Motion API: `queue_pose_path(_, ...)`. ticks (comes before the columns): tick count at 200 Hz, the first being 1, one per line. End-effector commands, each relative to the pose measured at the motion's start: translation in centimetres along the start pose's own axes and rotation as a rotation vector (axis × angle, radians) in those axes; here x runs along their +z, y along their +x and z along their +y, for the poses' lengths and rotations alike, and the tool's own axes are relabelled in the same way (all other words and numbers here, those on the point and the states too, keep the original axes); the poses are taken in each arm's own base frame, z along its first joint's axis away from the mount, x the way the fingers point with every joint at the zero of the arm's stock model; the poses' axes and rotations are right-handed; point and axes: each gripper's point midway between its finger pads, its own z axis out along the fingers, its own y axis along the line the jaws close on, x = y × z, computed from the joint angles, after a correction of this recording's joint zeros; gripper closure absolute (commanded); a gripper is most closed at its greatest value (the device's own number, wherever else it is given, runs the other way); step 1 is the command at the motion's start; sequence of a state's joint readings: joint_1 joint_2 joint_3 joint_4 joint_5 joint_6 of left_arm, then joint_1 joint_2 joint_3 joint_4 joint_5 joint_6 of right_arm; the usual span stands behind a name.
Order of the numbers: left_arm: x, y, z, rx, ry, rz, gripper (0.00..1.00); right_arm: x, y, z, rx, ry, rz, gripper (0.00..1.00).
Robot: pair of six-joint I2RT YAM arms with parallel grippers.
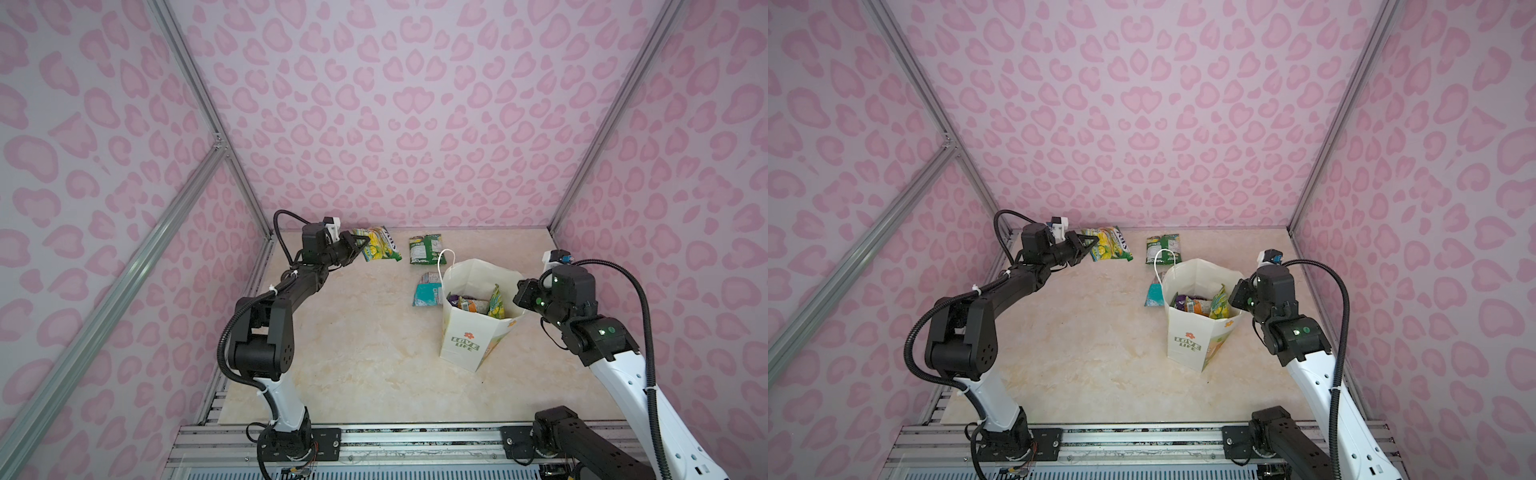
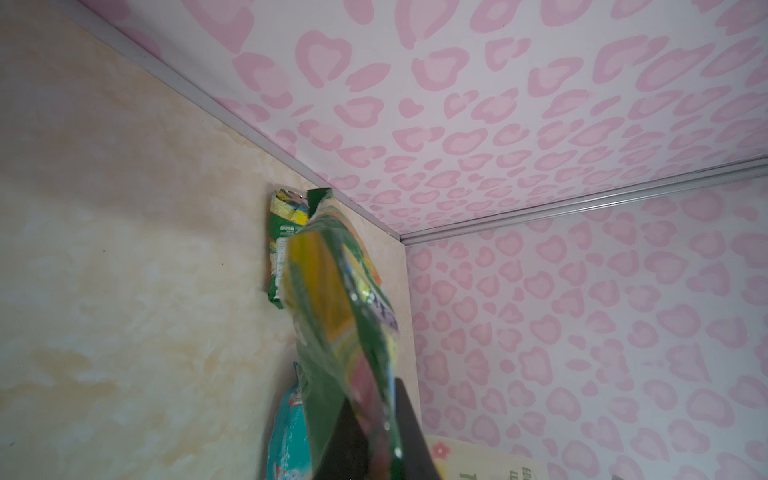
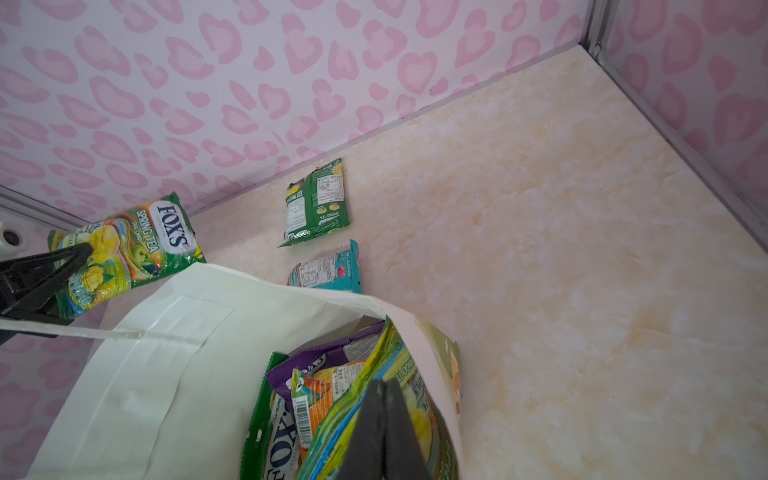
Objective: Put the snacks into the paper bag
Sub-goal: 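Lift the Fox's bag with the left gripper and draw it back, then carry the Fox's bag with the left gripper over the paper bag opening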
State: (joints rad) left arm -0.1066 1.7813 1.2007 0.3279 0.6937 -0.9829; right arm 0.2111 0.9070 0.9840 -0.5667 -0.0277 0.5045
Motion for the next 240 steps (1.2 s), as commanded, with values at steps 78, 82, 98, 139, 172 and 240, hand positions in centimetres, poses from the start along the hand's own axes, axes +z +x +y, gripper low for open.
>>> queue_pose_path(78,-11.5,4.5,-8.4,0.324,-0.152,-0.086,0.96,-0.2,-0.5,0.9,0.007,-0.051,-0.022,1.00)
queue_pose_path(82,-11.8,4.7,-8.8,0.334,-0.150,-0.086,0.96,-0.2,-0.4,0.9,0.006,-0.052,-0.020,1.00)
queue_pose_path(98,-13.0,5.2,-10.9,0.383,-0.133,-0.093,0.96,0.1,-0.3,1.1,0.013,-0.062,-0.015,1.00)
queue_pose_path(139,-15.3,6.3,-14.6,0.462,-0.102,-0.108,0.96,0.2,-0.5,1.2,0.019,-0.065,-0.021,1.00)
queue_pose_path(172,-16.4,8.1,-18.2,0.532,-0.039,-0.094,0.97,0.0,-0.8,1.3,0.026,-0.072,-0.036,1.00)
queue_pose_path(240,-16.5,12.0,-27.2,0.681,0.133,-0.047,0.97,-0.2,-1.2,1.4,0.043,-0.079,-0.061,1.00)
